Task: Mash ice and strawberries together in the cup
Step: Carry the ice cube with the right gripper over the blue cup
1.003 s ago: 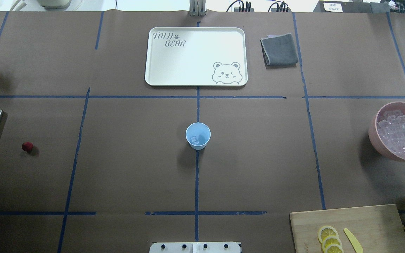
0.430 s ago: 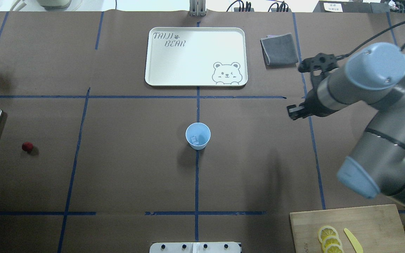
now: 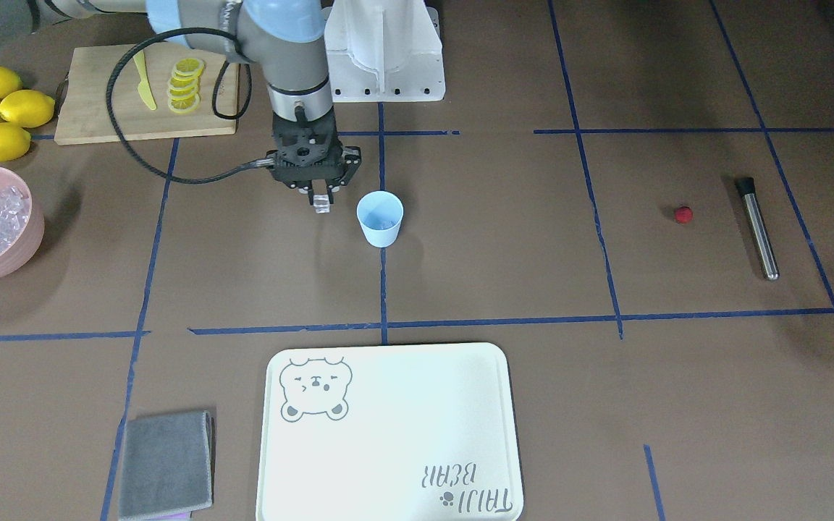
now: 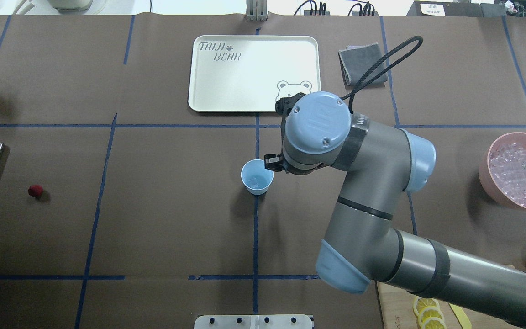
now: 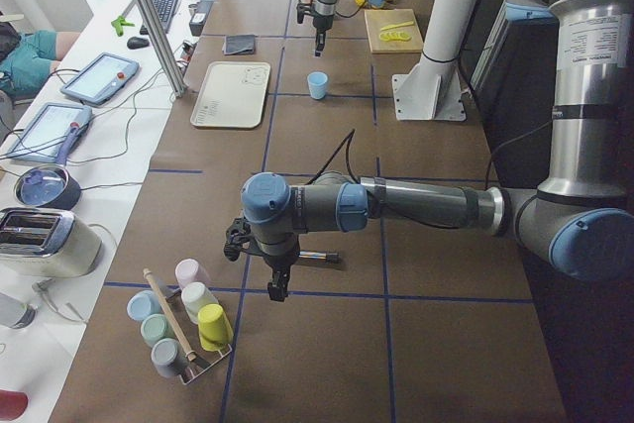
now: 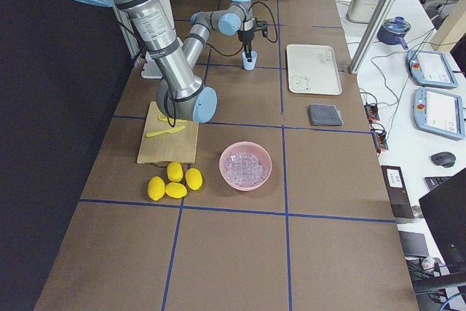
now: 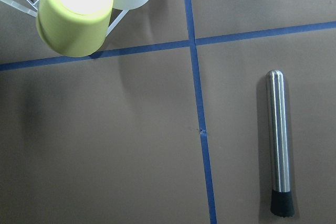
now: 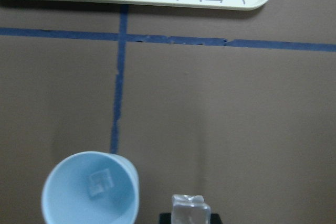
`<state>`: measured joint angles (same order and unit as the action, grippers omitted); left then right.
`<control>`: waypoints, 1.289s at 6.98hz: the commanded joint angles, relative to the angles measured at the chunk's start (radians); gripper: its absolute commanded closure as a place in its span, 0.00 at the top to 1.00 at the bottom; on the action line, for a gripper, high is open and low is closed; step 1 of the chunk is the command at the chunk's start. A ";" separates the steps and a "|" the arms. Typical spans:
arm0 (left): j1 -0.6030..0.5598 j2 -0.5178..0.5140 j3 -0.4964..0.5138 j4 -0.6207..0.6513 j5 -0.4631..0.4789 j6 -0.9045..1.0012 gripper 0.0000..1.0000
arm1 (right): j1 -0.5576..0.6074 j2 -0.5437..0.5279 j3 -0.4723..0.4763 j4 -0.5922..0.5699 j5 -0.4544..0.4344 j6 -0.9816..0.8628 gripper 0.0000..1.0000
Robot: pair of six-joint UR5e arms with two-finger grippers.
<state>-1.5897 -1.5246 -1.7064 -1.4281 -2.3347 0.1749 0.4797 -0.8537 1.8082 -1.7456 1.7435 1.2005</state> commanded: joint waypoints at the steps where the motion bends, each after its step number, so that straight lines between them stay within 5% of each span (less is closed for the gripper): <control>1: 0.001 0.000 0.001 0.000 0.000 0.000 1.00 | -0.029 0.103 -0.082 -0.003 -0.010 0.063 0.15; 3: 0.001 0.000 0.002 0.002 0.000 0.000 1.00 | -0.029 0.133 -0.125 0.004 -0.018 0.073 0.18; 4: 0.001 0.000 0.002 0.002 0.000 0.000 1.00 | -0.029 0.130 -0.127 0.005 -0.019 0.067 0.73; 5: 0.001 0.000 0.002 0.002 0.002 0.000 1.00 | -0.029 0.130 -0.127 0.005 -0.018 0.062 0.99; 9: 0.001 0.001 0.004 0.003 0.002 0.000 1.00 | 0.034 0.113 -0.116 0.001 0.005 0.044 0.99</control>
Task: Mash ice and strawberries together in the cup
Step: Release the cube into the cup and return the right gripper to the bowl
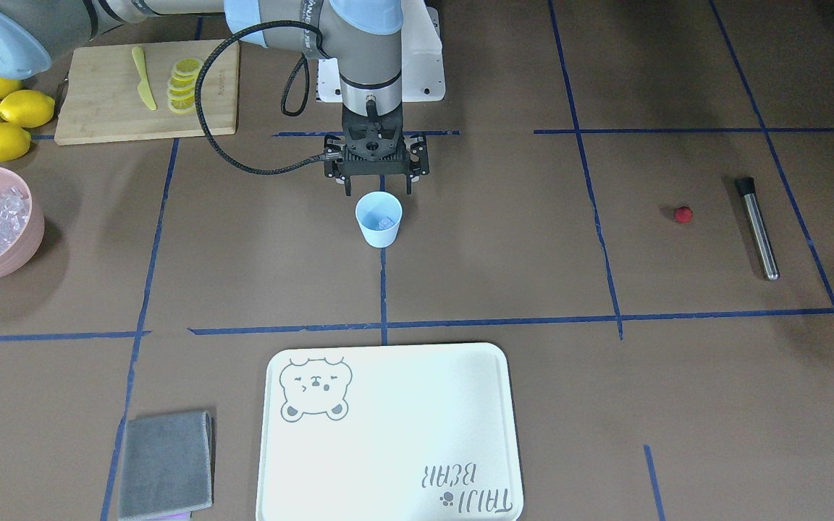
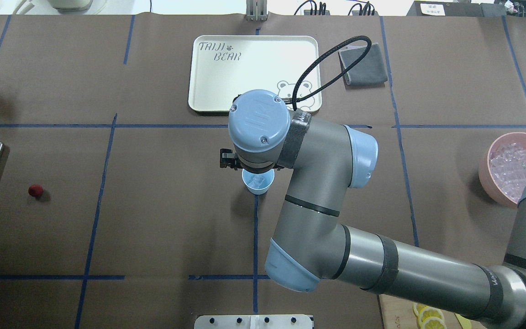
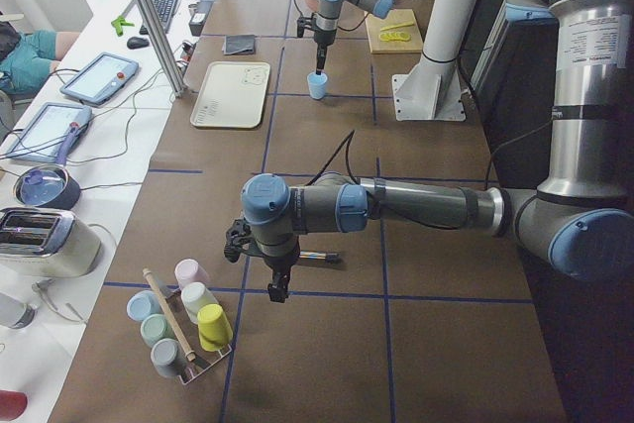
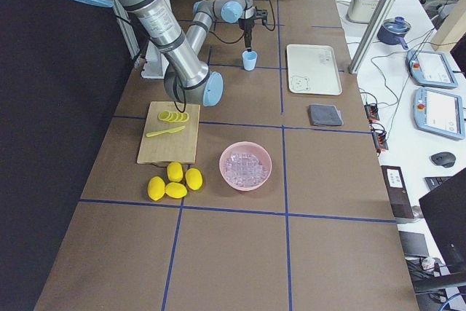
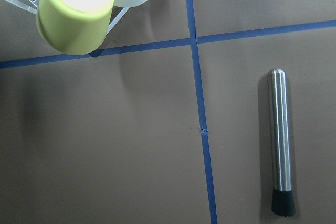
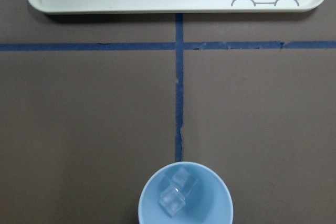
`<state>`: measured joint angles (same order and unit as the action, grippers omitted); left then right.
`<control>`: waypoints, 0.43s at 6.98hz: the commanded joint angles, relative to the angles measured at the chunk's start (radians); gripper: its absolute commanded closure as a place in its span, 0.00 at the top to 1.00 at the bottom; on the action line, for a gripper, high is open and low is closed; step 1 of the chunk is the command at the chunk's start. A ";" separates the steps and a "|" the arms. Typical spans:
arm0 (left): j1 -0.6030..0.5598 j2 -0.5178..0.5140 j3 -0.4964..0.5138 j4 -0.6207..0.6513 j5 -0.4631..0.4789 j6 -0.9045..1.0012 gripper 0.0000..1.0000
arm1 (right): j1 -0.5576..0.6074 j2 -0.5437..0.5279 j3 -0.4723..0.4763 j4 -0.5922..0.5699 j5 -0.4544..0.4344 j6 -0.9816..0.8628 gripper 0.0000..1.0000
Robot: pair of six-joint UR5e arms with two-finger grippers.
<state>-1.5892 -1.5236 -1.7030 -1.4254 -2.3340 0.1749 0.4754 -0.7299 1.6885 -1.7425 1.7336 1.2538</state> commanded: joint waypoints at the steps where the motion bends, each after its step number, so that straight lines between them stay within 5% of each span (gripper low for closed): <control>1: 0.000 0.002 0.000 0.000 -0.001 0.000 1.00 | 0.095 -0.076 0.040 0.000 0.056 -0.086 0.99; 3: 0.000 0.003 0.000 0.000 0.001 0.000 1.00 | 0.245 -0.309 0.211 0.006 0.171 -0.378 0.99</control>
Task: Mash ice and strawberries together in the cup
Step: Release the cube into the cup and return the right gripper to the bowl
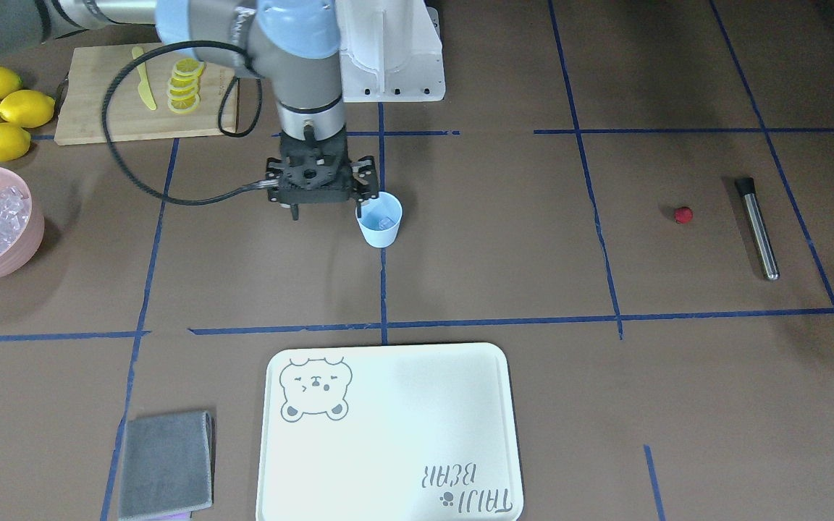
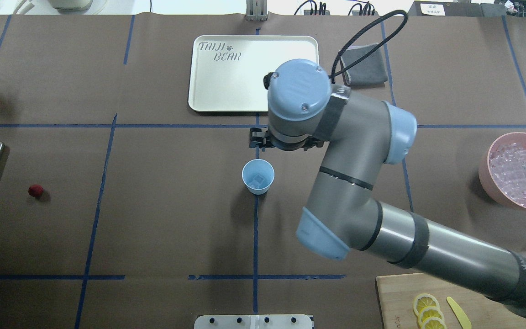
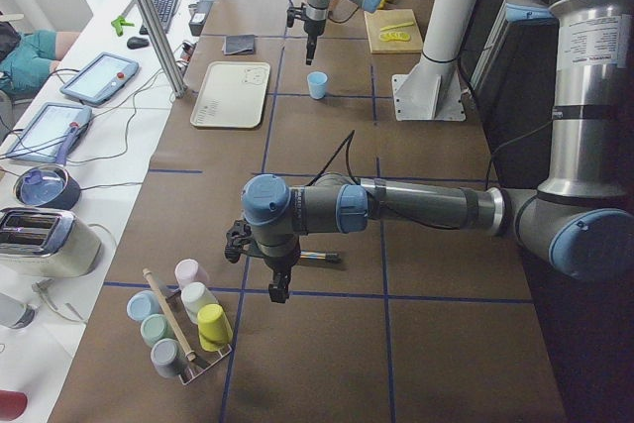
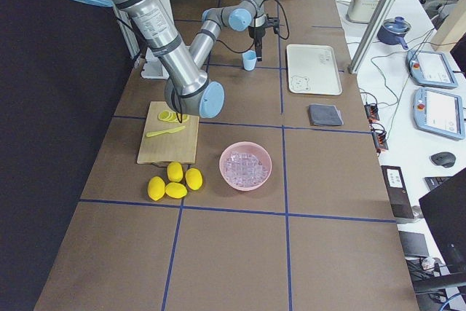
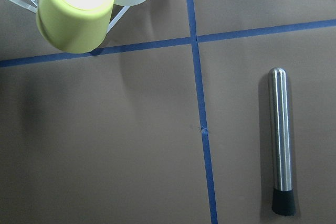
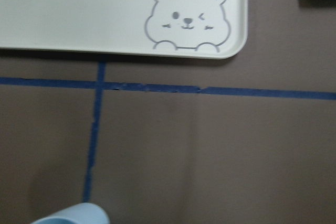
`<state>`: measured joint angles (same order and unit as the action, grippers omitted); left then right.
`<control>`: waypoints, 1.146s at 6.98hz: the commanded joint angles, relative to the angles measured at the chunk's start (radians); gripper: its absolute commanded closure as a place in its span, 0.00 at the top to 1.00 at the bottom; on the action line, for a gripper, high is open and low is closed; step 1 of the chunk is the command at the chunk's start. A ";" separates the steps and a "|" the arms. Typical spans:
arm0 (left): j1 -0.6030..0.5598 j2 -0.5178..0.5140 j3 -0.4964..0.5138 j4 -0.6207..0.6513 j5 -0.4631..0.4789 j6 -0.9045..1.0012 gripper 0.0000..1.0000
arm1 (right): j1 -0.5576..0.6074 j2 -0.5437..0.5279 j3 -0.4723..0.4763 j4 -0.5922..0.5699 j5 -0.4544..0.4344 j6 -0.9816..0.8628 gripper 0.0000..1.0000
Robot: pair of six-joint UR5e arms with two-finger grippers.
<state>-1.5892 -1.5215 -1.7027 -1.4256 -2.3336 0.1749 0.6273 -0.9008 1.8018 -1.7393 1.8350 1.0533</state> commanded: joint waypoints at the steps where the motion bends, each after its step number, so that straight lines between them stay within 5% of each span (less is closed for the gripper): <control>1: 0.000 0.003 0.000 -0.001 -0.001 0.000 1.00 | 0.170 -0.255 0.156 0.003 0.101 -0.302 1.00; 4: 0.000 0.004 -0.005 0.001 -0.001 0.000 1.00 | 0.447 -0.616 0.163 0.264 0.350 -0.658 1.00; 6: 0.000 0.004 -0.003 0.001 -0.001 0.000 1.00 | 0.508 -0.801 0.125 0.436 0.382 -0.757 1.00; 8: 0.000 0.004 -0.005 0.005 -0.001 0.000 1.00 | 0.514 -0.835 0.061 0.498 0.380 -0.760 0.99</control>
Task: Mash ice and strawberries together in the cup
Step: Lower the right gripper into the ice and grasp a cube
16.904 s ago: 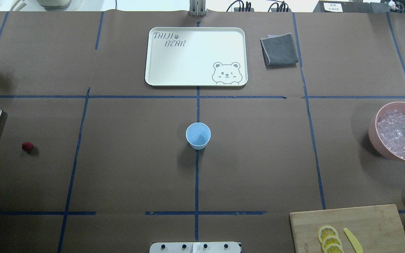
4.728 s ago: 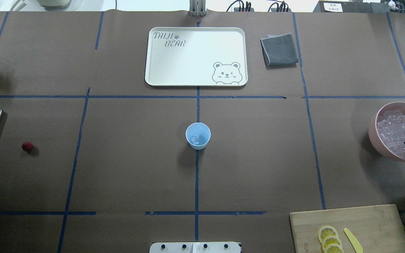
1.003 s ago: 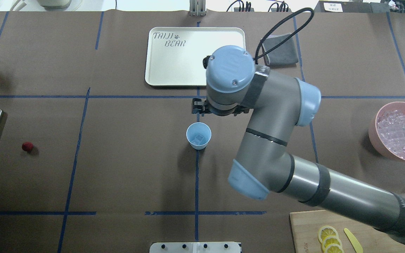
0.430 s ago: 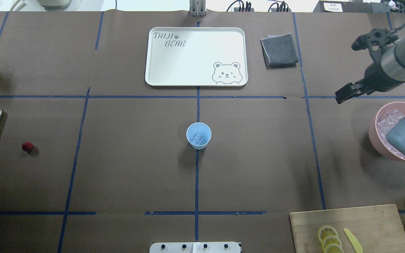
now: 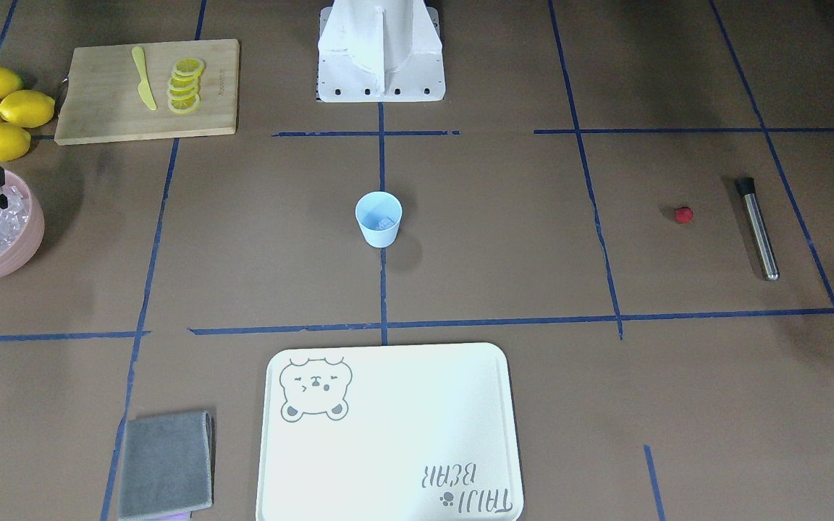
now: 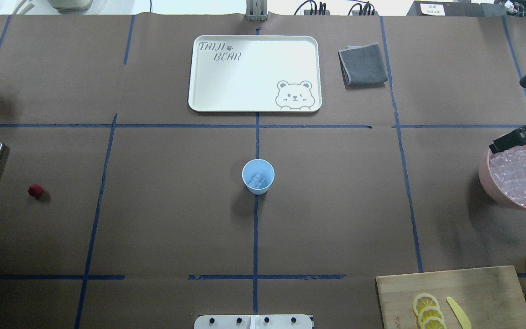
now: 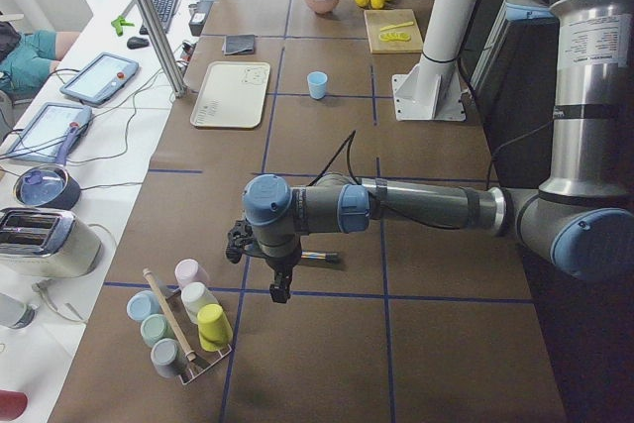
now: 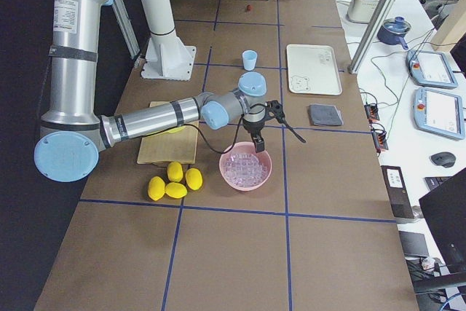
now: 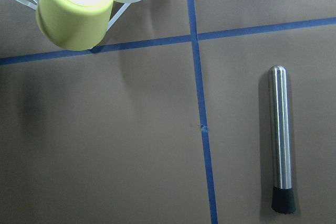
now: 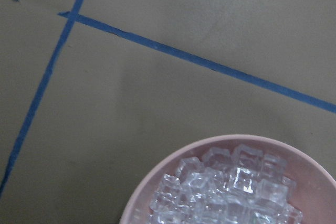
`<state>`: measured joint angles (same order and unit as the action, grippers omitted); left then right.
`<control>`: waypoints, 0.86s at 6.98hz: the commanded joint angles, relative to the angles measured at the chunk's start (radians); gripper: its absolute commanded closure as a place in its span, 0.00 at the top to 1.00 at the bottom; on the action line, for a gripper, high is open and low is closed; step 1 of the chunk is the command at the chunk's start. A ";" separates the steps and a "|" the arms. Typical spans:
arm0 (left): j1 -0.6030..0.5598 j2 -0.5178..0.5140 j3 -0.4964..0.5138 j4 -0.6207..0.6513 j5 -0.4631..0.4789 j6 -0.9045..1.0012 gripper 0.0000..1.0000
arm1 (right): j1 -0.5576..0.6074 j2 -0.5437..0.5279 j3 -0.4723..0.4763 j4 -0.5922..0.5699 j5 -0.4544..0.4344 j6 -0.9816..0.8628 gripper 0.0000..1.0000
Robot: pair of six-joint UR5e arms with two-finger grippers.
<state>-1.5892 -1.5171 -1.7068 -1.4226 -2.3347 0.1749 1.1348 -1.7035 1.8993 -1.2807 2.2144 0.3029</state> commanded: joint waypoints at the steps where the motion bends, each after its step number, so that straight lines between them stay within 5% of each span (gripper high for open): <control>1: 0.000 0.000 -0.001 0.002 0.000 0.000 1.00 | 0.005 -0.031 -0.063 0.040 -0.007 -0.010 0.97; 6: 0.000 0.000 -0.001 -0.001 0.000 0.000 1.00 | -0.001 -0.018 -0.134 0.049 -0.051 -0.013 0.88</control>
<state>-1.5892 -1.5171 -1.7073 -1.4222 -2.3347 0.1749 1.1365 -1.7235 1.7806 -1.2318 2.1729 0.2906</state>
